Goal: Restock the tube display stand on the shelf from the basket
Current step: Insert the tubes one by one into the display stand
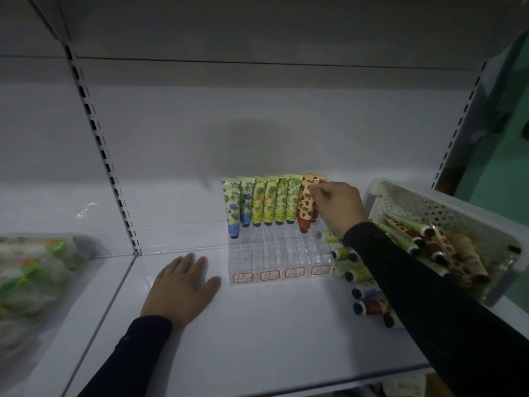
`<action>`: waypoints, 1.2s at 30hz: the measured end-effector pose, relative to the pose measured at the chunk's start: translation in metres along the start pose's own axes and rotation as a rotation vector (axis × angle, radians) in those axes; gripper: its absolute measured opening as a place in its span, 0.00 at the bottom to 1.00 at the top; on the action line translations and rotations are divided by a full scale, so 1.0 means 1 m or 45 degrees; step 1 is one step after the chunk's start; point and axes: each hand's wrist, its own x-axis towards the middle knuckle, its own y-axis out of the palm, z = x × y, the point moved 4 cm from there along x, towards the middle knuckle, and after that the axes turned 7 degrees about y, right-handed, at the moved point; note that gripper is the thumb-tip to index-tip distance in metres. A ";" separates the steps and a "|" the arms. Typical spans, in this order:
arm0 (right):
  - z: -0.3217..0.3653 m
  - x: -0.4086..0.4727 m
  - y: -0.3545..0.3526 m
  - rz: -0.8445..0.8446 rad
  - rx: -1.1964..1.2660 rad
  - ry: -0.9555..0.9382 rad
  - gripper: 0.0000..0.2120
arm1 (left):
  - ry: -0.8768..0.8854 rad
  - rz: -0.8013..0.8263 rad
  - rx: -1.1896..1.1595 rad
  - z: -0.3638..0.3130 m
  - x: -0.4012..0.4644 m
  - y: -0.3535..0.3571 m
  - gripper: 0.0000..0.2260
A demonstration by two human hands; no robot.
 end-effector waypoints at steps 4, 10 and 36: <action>0.000 0.000 0.000 0.015 -0.013 0.002 0.20 | -0.003 0.012 -0.011 0.001 0.001 0.002 0.39; 0.003 -0.002 -0.002 0.026 -0.050 0.005 0.22 | -0.008 0.026 -0.026 0.002 0.000 0.002 0.37; -0.036 -0.076 -0.075 0.342 -0.086 0.010 0.14 | 0.033 -0.450 -0.488 -0.032 -0.019 -0.050 0.18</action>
